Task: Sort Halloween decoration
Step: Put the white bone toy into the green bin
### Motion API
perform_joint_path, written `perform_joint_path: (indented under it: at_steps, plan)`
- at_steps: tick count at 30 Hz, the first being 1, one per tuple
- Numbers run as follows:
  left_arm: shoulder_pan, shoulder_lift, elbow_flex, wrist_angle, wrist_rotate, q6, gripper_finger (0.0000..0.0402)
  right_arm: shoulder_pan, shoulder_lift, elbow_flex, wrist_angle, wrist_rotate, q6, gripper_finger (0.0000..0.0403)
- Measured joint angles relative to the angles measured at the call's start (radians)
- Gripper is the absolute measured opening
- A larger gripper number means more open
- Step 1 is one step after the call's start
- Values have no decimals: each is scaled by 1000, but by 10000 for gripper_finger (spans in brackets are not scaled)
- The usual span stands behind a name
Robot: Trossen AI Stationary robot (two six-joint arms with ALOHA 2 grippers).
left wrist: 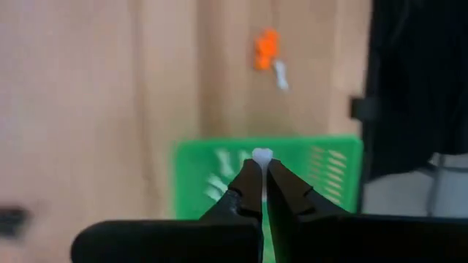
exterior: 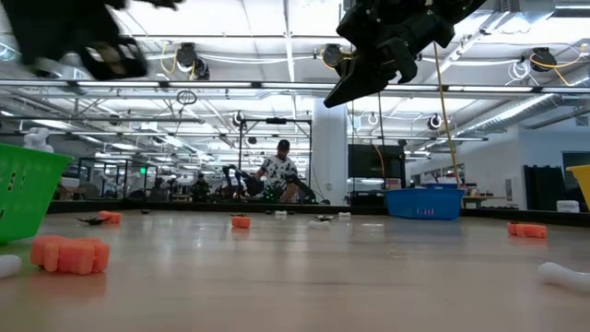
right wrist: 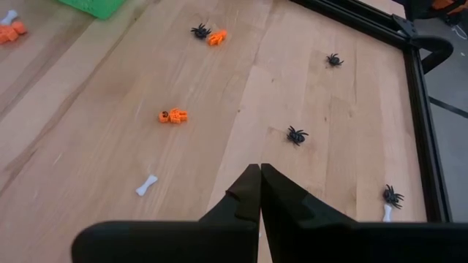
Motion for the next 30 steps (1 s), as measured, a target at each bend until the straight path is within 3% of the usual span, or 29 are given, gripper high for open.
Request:
perform_joint_path:
  at_steps: [5, 11, 14, 22, 30]
  plan:
    - [-126, 9, -43, 52, 9, -187, 0, 0, 0, 0, -5, 0, 4, 0]
    - [-233, 9, -138, 179, -81, -388, 0, 0, 0, 0, -5, -1, 7, 0]
    - [-249, 9, -178, 253, -118, -426, 0, 0, 0, 0, -5, -1, 13, 0]
    - [-247, 9, -245, 240, -141, -454, 2, 0, 0, 0, -4, -2, 14, 0]
    - [-217, 9, -214, 239, -122, -446, 70, 0, 0, 0, -4, -3, 14, 0]
